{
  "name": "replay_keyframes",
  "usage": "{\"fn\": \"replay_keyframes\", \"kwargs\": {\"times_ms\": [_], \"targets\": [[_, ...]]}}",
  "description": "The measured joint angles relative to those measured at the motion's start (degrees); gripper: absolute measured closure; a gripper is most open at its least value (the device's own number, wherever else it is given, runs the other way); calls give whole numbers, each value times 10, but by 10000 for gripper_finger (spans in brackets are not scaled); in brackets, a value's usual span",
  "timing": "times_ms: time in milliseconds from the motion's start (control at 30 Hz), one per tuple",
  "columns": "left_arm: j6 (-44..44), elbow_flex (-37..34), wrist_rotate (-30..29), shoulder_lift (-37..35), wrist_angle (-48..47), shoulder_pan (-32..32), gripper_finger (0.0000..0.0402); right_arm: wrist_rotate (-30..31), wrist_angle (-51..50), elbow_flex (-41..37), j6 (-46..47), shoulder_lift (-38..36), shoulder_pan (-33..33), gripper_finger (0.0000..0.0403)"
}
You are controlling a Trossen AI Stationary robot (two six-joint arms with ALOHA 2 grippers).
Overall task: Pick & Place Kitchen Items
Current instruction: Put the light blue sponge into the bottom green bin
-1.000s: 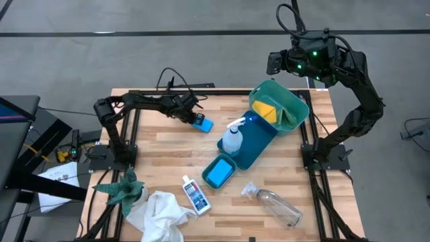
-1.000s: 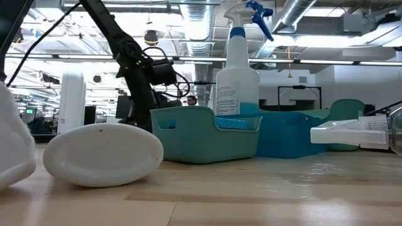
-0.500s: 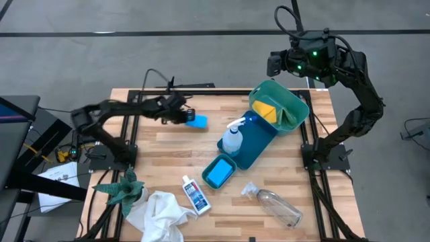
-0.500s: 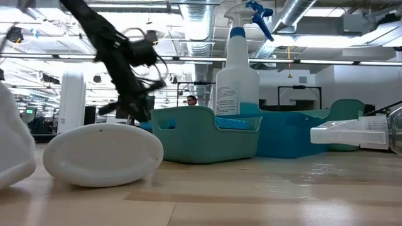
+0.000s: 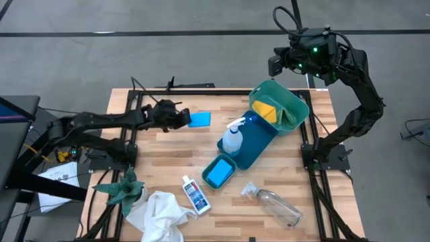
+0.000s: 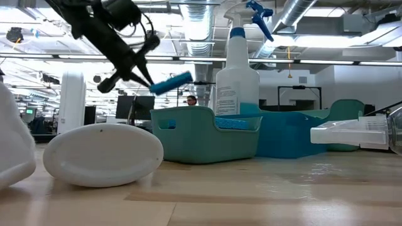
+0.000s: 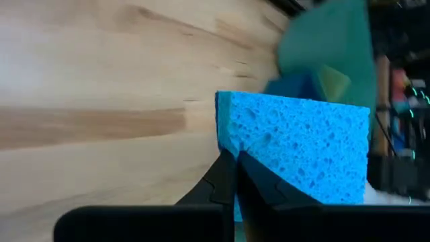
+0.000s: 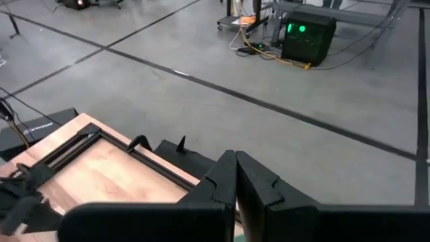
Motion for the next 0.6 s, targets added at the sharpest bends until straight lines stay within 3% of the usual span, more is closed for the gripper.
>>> {"fn": "replay_keyframes", "kwargs": {"times_ms": [133, 333, 600], "targets": [[95, 0, 40, -27, 0, -7, 401, -2, 0, 0, -17, 0, 0, 402], [273, 0, 177, -41, 0, -2, 401, -39, 0, 0, -16, 0, 2, 402], [485, 5, 279, -41, -1, -18, 401, -45, -3, 0, 72, 0, 42, 402]]}}
